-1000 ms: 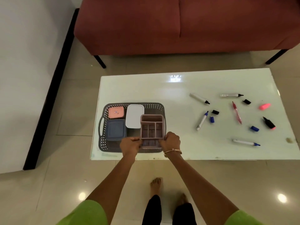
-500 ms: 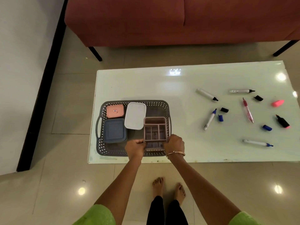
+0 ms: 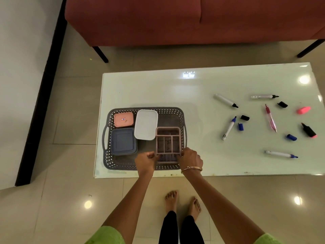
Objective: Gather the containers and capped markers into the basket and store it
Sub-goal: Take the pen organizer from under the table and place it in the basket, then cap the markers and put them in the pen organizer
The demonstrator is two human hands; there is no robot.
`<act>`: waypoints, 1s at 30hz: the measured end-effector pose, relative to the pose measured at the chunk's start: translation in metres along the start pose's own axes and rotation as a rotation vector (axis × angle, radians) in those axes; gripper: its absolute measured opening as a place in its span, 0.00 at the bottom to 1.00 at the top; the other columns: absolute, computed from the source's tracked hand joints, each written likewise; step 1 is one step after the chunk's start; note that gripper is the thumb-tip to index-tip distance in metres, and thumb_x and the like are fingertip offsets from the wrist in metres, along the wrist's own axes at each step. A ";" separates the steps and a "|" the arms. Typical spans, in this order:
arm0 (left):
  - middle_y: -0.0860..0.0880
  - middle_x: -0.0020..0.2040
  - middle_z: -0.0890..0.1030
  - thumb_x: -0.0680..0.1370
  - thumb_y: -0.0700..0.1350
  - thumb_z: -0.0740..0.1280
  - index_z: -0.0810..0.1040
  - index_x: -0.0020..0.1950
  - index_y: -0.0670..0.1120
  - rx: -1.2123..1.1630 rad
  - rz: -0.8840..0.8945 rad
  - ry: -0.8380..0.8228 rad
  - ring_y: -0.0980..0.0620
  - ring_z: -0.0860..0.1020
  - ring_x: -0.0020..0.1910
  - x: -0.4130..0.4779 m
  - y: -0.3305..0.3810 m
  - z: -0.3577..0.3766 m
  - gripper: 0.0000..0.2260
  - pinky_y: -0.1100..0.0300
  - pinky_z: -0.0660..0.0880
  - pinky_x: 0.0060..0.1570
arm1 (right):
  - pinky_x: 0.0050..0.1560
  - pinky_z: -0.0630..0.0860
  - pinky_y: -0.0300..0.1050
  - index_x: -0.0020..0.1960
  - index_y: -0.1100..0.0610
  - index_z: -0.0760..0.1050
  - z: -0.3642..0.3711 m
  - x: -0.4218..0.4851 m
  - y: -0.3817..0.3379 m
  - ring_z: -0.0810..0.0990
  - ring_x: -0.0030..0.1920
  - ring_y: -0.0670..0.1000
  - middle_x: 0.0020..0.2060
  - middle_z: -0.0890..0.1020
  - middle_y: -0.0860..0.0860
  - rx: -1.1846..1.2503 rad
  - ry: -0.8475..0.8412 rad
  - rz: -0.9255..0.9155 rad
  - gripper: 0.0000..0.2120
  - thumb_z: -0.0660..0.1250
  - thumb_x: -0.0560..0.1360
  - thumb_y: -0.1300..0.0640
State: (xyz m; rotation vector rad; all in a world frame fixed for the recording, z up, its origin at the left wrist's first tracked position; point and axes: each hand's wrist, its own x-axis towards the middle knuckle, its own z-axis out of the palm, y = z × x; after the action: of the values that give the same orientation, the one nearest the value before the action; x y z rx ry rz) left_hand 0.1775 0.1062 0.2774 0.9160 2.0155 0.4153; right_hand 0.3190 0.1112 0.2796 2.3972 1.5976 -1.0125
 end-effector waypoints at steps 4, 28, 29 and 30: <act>0.39 0.55 0.81 0.77 0.43 0.65 0.72 0.65 0.40 0.263 0.324 0.067 0.44 0.81 0.50 -0.014 0.007 -0.008 0.17 0.56 0.76 0.47 | 0.47 0.74 0.48 0.55 0.59 0.71 -0.012 -0.011 0.004 0.78 0.50 0.56 0.50 0.80 0.57 -0.018 0.119 -0.148 0.15 0.57 0.75 0.51; 0.43 0.57 0.79 0.71 0.49 0.72 0.77 0.60 0.43 0.604 0.533 -0.042 0.42 0.75 0.58 -0.007 0.147 0.257 0.19 0.49 0.72 0.54 | 0.47 0.75 0.49 0.56 0.59 0.72 -0.118 0.164 0.216 0.79 0.50 0.59 0.50 0.81 0.58 0.173 0.115 0.018 0.21 0.68 0.71 0.46; 0.45 0.54 0.80 0.71 0.51 0.71 0.77 0.59 0.45 0.590 0.495 -0.047 0.44 0.75 0.55 -0.003 0.147 0.264 0.19 0.52 0.72 0.51 | 0.45 0.74 0.49 0.55 0.60 0.72 -0.114 0.172 0.216 0.79 0.49 0.59 0.49 0.81 0.58 0.196 0.112 0.039 0.21 0.68 0.70 0.45; 0.47 0.54 0.79 0.72 0.53 0.70 0.77 0.60 0.47 0.586 0.468 -0.060 0.46 0.74 0.54 0.002 0.146 0.270 0.19 0.53 0.71 0.49 | 0.44 0.73 0.48 0.54 0.60 0.72 -0.110 0.179 0.215 0.78 0.49 0.59 0.49 0.80 0.58 0.208 0.109 0.048 0.21 0.69 0.70 0.46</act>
State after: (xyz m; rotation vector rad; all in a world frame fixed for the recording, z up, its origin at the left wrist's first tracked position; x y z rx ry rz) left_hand 0.4631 0.1934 0.2058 1.7534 1.8830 0.0300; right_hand 0.5958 0.2016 0.2040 2.6553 1.5278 -1.1081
